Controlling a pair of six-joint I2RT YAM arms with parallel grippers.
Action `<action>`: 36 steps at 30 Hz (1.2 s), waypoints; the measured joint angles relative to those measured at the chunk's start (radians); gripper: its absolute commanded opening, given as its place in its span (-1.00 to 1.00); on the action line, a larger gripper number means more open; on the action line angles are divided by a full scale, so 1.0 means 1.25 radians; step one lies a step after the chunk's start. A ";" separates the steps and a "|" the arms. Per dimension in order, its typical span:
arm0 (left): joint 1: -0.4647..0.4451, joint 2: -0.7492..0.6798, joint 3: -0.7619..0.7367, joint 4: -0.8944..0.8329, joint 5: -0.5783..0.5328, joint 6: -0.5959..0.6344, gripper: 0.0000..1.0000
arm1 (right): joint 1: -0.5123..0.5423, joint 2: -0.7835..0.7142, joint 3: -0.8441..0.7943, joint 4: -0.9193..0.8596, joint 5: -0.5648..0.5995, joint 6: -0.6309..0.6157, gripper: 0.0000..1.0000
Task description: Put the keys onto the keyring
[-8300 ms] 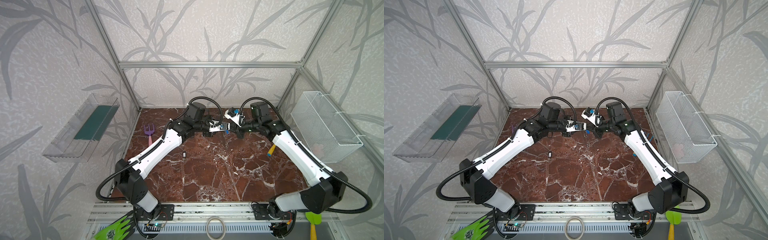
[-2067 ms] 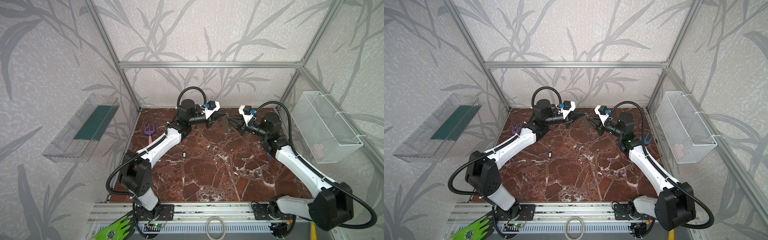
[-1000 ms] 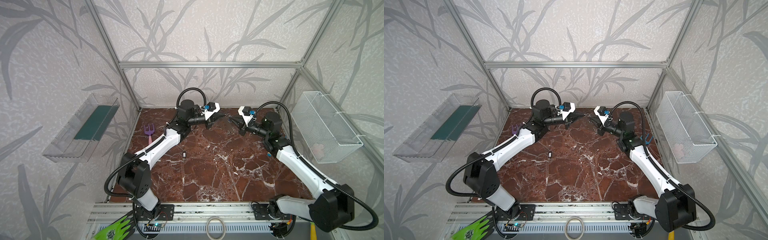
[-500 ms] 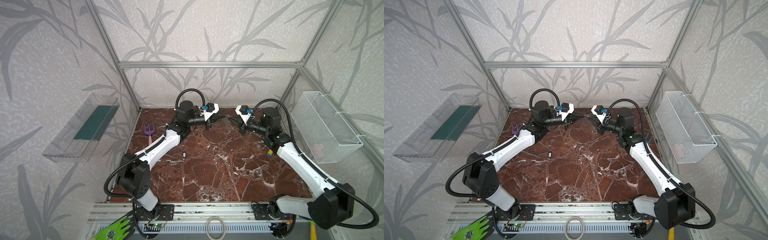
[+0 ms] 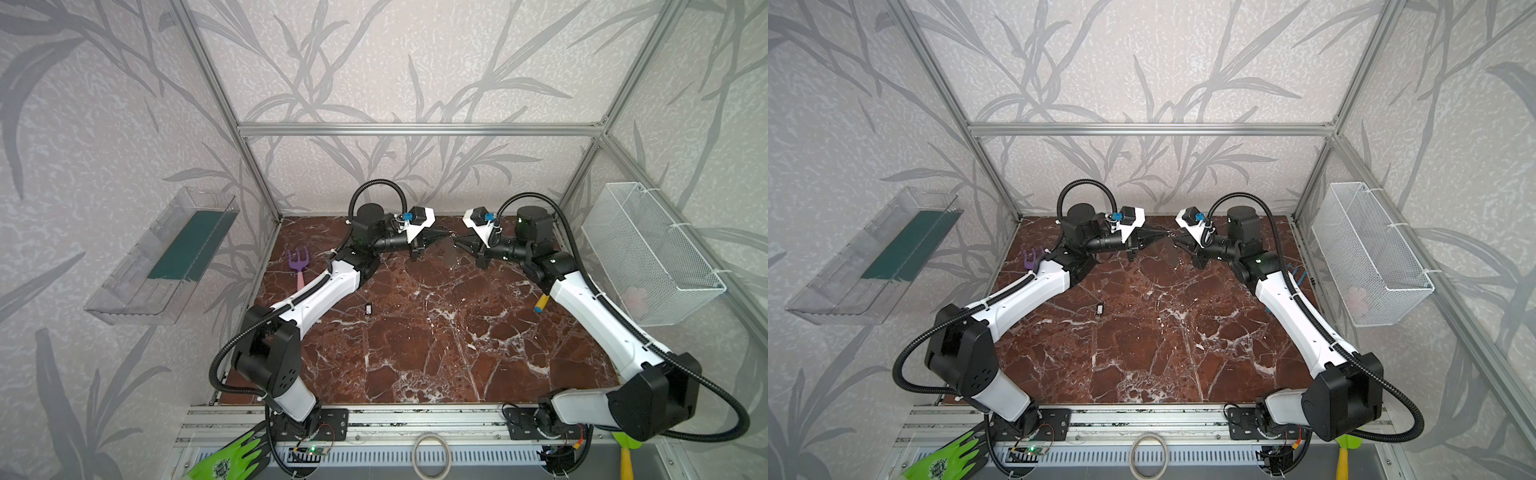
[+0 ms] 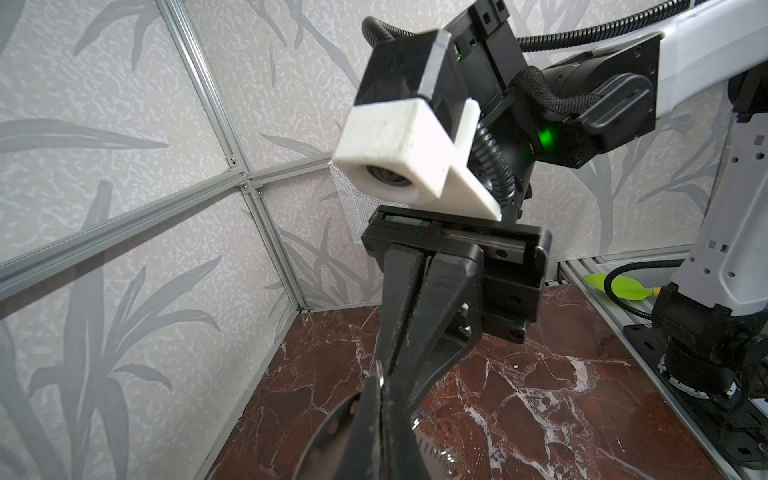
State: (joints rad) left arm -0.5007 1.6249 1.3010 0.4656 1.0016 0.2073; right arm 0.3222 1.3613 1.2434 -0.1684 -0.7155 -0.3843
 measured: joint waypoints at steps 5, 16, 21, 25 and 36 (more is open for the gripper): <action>0.000 0.000 -0.003 0.004 0.001 0.000 -1.00 | 0.001 0.005 0.015 -0.031 0.000 -0.005 -0.99; 0.002 0.000 -0.005 0.004 0.005 0.009 -1.00 | 0.007 0.040 0.070 -0.088 0.000 0.002 -1.00; 0.001 -0.001 -0.005 -0.039 0.020 0.045 -1.00 | 0.009 0.040 0.073 -0.121 0.010 0.000 -0.92; 0.002 -0.004 -0.005 -0.082 0.023 0.080 -1.00 | 0.009 0.045 0.090 -0.172 0.031 -0.025 -0.89; 0.005 -0.036 -0.008 -0.160 0.011 0.149 -1.00 | 0.002 0.028 0.125 -0.257 0.041 -0.087 -0.85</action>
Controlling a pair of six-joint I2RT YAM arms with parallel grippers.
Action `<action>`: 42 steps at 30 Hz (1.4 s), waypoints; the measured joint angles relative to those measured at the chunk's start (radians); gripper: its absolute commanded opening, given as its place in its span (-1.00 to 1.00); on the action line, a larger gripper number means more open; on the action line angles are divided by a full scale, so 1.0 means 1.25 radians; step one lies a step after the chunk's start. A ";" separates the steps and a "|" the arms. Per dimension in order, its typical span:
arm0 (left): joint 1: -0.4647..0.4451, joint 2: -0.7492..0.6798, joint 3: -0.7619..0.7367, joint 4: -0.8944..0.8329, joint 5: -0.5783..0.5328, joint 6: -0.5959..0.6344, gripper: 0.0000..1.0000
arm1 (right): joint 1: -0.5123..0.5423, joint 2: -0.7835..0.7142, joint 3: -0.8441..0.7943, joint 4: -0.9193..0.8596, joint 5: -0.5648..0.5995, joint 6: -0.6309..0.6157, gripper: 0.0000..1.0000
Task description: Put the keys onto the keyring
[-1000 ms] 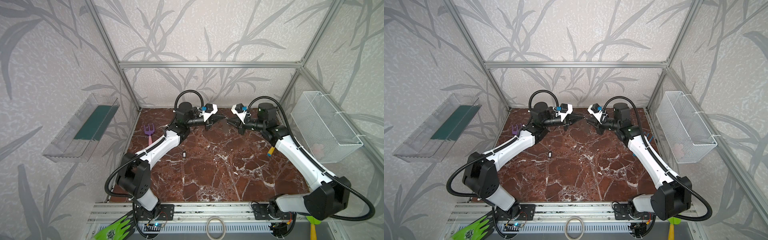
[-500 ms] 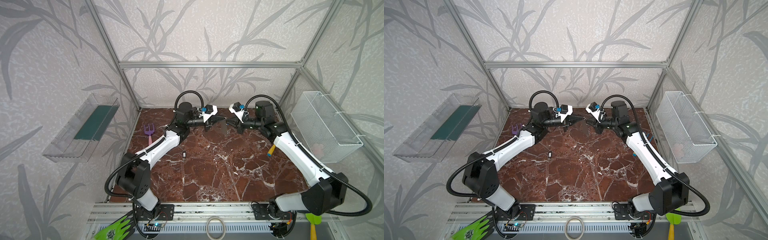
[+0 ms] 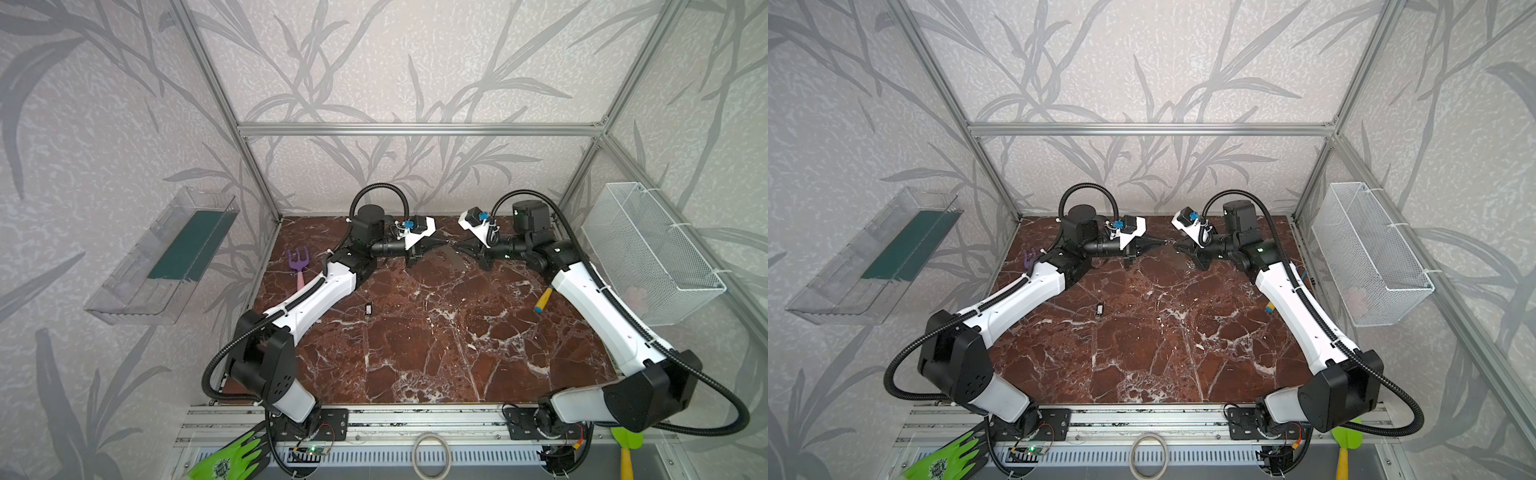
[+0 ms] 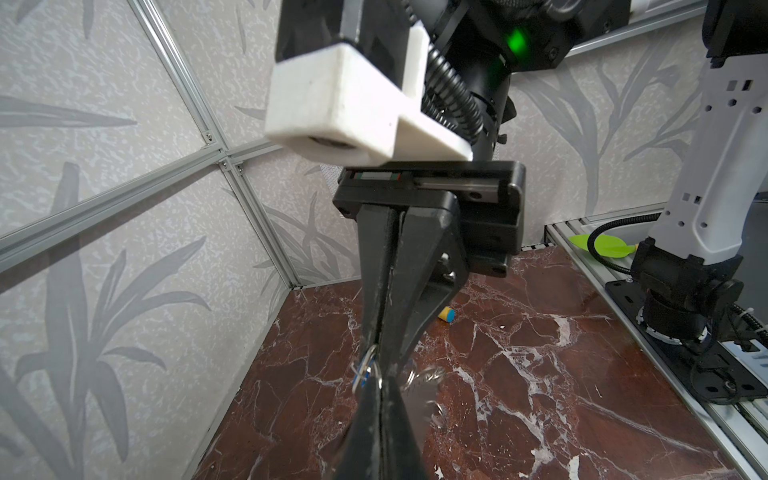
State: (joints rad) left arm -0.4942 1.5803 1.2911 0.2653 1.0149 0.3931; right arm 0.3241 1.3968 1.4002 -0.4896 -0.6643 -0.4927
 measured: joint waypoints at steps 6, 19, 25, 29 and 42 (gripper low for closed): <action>0.000 -0.007 -0.004 -0.011 -0.003 0.021 -1.00 | -0.002 -0.022 0.000 -0.011 -0.005 -0.008 -0.81; -0.001 -0.013 -0.004 -0.031 -0.011 0.033 -1.00 | 0.055 -0.032 0.026 -0.060 0.059 -0.085 -0.89; -0.001 -0.012 -0.010 -0.050 -0.016 0.037 -1.00 | 0.078 -0.043 0.010 -0.030 0.103 -0.107 -0.91; -0.001 -0.012 -0.027 -0.045 -0.027 0.046 -1.00 | 0.081 -0.030 0.012 -0.038 0.136 -0.107 -0.92; 0.005 0.003 -0.087 -0.056 -0.067 0.074 -1.00 | 0.128 0.011 -0.009 -0.005 0.269 -0.162 -0.92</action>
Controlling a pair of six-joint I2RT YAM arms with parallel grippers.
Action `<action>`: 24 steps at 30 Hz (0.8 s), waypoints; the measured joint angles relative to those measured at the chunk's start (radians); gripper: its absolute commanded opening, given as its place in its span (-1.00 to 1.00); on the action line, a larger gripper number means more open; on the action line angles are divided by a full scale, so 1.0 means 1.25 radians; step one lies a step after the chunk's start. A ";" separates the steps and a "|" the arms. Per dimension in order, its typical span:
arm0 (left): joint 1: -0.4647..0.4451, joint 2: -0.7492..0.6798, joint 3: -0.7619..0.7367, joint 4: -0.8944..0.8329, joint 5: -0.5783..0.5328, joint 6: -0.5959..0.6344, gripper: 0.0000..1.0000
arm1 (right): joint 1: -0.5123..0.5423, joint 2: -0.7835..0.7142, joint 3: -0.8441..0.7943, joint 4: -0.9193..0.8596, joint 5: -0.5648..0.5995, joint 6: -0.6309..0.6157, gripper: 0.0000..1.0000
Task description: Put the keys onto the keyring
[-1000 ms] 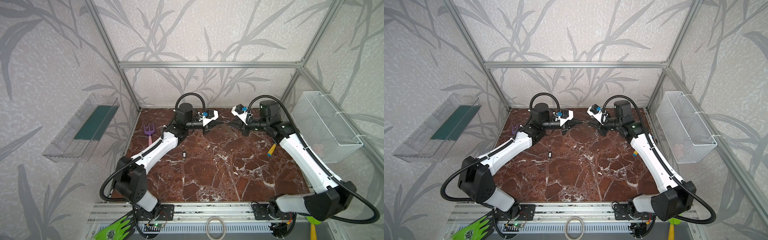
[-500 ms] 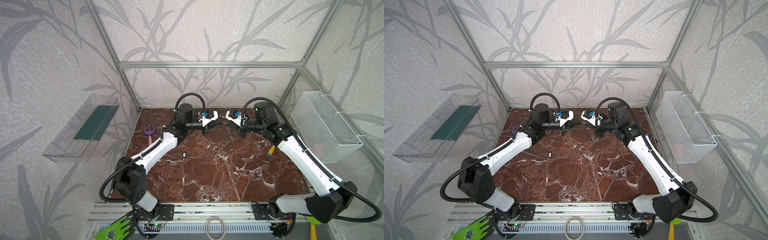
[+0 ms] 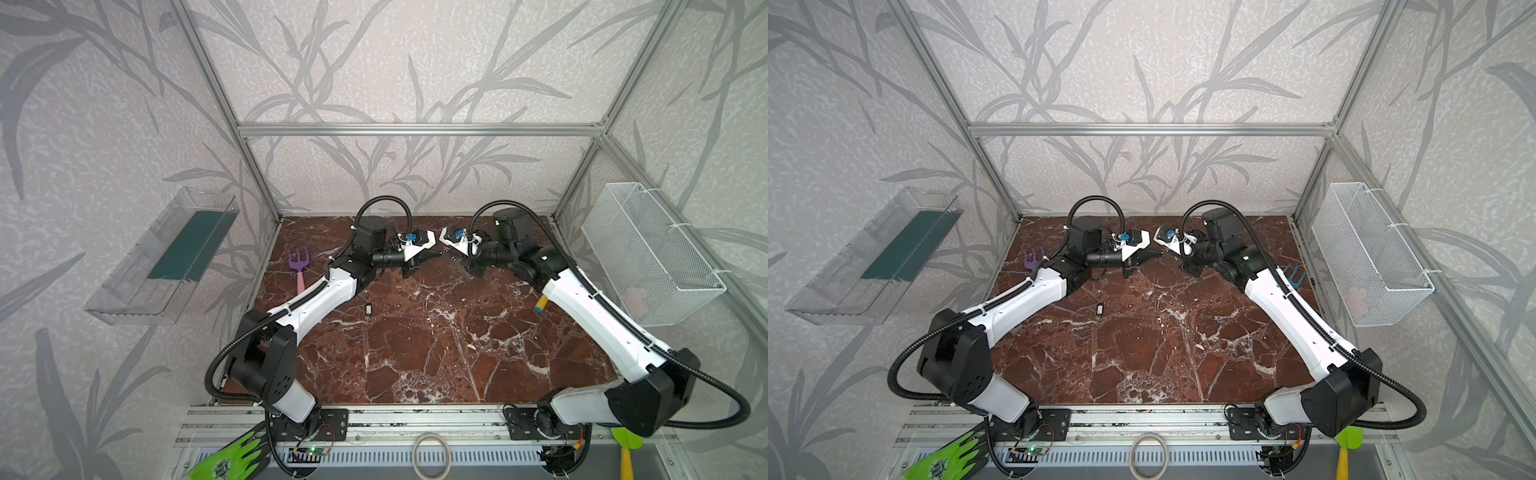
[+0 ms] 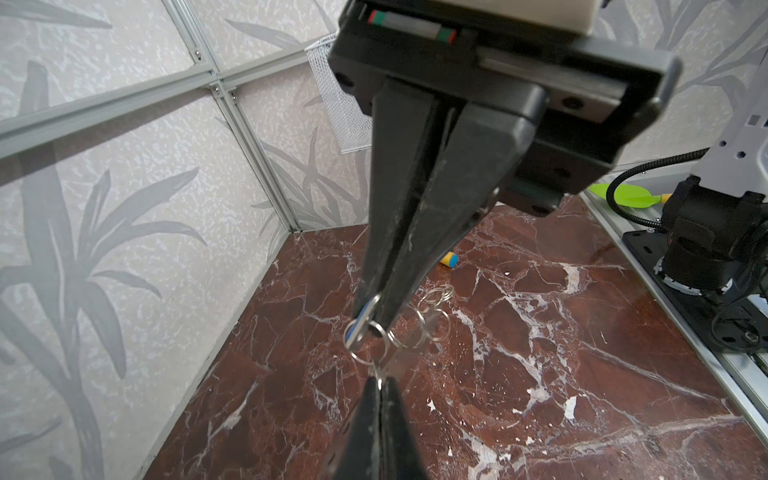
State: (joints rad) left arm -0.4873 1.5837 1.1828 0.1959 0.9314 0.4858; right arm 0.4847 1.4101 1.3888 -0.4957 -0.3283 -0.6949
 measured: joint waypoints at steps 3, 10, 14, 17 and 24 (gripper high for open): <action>0.006 0.004 -0.014 0.018 -0.003 -0.015 -1.00 | 0.001 0.021 -0.006 0.008 0.014 -0.011 -0.93; 0.009 0.005 -0.022 0.081 0.005 -0.067 -1.00 | 0.003 0.025 -0.057 0.036 0.009 -0.010 -0.94; 0.010 0.006 -0.023 0.106 0.010 -0.089 -1.00 | 0.006 0.027 -0.059 0.047 0.007 -0.010 -0.95; 0.012 0.006 -0.023 0.109 0.010 -0.096 -1.00 | 0.006 0.027 -0.059 0.059 0.013 -0.011 -0.95; 0.020 0.010 -0.036 0.106 0.009 -0.096 -1.00 | 0.006 0.026 -0.057 0.064 0.041 -0.015 -0.95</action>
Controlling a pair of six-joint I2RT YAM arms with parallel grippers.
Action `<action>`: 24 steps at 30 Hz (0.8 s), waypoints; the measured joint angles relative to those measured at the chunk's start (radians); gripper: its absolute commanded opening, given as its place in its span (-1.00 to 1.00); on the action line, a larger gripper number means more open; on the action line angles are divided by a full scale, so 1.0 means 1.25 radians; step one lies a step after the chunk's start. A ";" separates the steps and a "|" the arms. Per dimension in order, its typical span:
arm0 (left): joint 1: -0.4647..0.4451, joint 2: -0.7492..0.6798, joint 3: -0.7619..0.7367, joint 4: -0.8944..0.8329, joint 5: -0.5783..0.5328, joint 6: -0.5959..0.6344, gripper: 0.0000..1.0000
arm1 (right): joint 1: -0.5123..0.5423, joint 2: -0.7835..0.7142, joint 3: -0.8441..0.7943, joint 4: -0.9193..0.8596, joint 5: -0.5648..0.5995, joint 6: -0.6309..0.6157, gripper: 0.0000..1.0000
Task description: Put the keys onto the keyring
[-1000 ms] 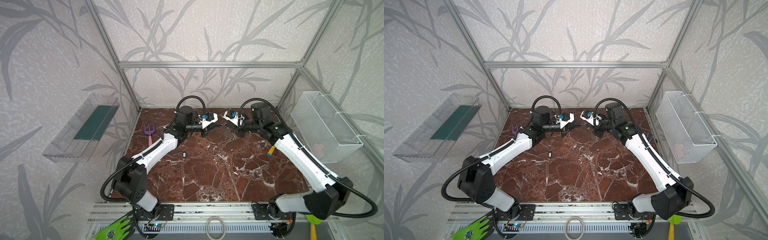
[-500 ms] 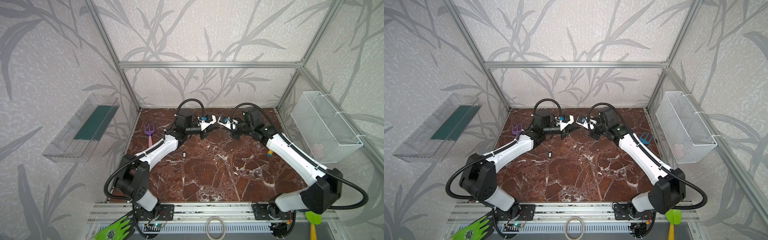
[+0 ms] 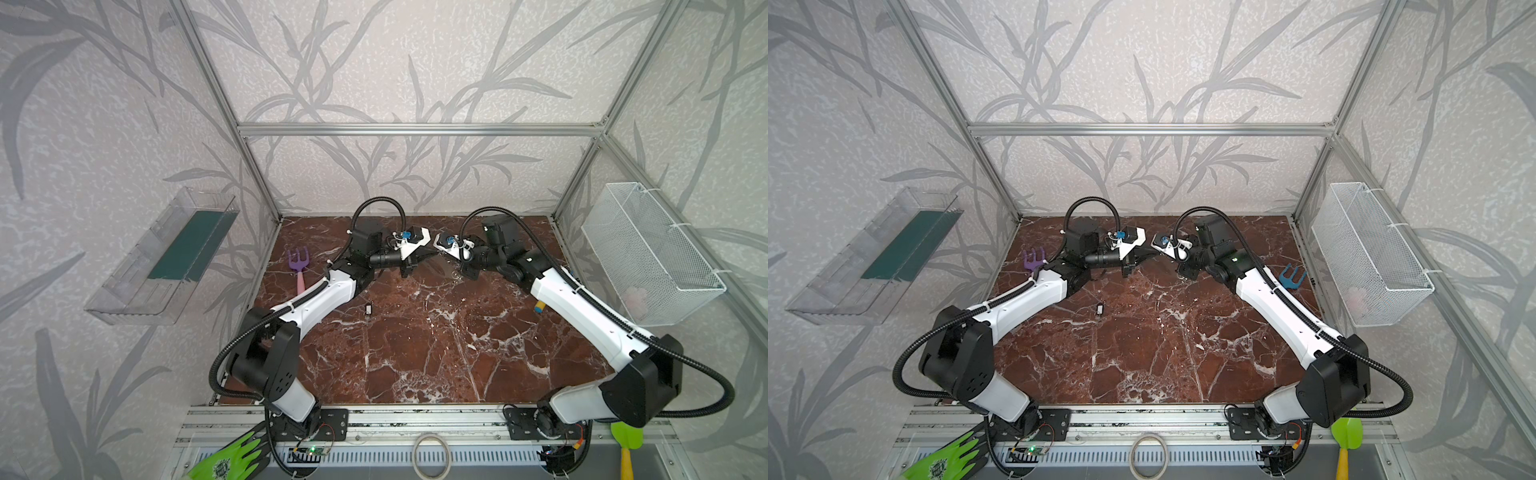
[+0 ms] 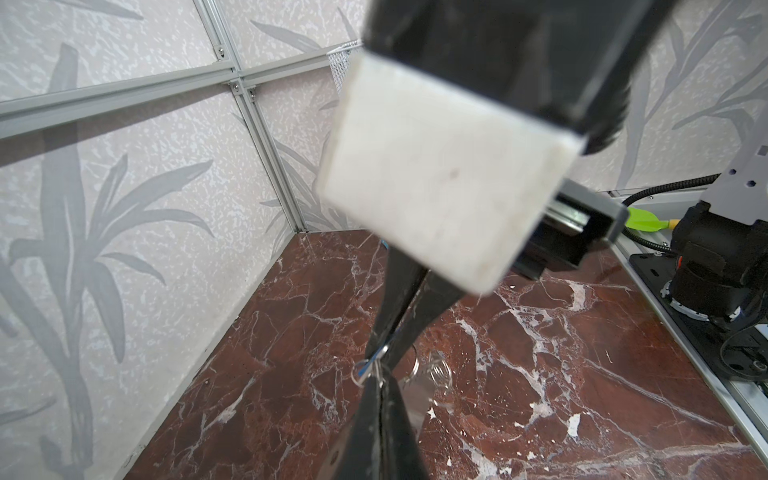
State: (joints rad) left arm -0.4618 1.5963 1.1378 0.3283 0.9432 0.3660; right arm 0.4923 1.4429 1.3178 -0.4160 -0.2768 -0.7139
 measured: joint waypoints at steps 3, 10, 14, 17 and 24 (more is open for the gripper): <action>0.001 0.005 -0.002 -0.003 -0.002 0.002 -1.00 | 0.000 0.000 0.011 -0.008 0.012 -0.009 -0.95; 0.005 0.022 -0.011 -0.011 -0.019 0.021 -0.51 | 0.008 0.032 0.054 -0.049 0.027 -0.023 -0.96; 0.021 0.024 -0.069 0.025 -0.039 -0.005 -0.15 | 0.023 0.077 0.073 -0.074 0.035 -0.042 -0.98; 0.047 0.024 -0.122 0.070 -0.067 -0.043 0.03 | 0.050 0.115 0.077 -0.096 0.050 -0.066 -0.98; 0.128 -0.047 -0.230 0.110 -0.171 -0.092 0.25 | 0.114 0.210 0.128 -0.175 0.019 -0.091 -0.98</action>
State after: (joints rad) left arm -0.3019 1.5375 0.8501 0.4664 0.7296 0.2508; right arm 0.6346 1.7054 1.4784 -0.6346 -0.2531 -0.8276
